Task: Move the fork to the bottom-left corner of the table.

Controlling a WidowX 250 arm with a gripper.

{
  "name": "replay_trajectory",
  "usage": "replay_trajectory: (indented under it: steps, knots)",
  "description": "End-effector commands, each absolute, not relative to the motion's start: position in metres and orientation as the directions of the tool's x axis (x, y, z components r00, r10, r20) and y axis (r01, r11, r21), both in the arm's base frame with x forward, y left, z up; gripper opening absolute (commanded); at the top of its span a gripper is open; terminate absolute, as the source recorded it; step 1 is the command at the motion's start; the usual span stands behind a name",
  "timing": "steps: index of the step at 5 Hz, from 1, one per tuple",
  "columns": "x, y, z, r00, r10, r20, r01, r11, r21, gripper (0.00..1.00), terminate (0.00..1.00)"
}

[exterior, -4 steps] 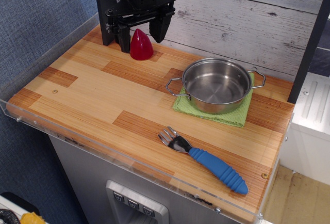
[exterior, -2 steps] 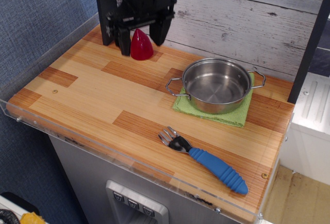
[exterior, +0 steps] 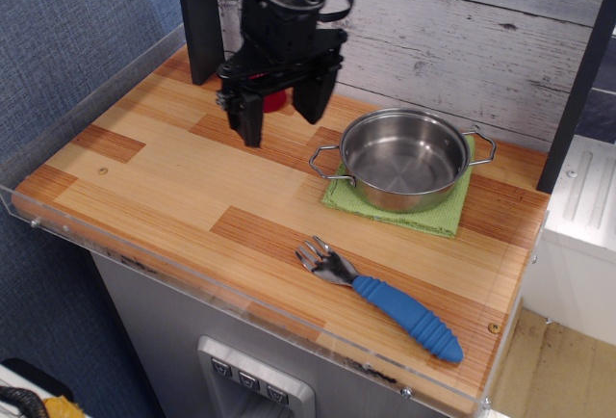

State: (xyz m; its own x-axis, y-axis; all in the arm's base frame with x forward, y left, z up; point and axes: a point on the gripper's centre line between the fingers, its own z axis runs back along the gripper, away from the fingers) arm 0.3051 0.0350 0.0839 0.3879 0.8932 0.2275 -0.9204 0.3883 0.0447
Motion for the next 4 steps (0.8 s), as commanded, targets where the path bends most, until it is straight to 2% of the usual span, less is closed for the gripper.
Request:
replay_trajectory:
  steps: [1,2,3,4]
  knots:
    - [0.282,-0.021,0.102,0.277,0.943,0.186,-0.952,0.296,-0.082,1.0,0.0]
    - [0.266,-0.042,0.094,0.23,0.968,0.101,-0.965,0.24,-0.108,1.0,0.0]
    - [0.262,-0.058,0.08,0.253,0.967,0.023,-0.954,0.254,-0.157,1.0,0.0]
    - [0.258,-0.073,0.067,0.257,0.966,0.031,-0.955,0.259,-0.143,1.0,0.0]
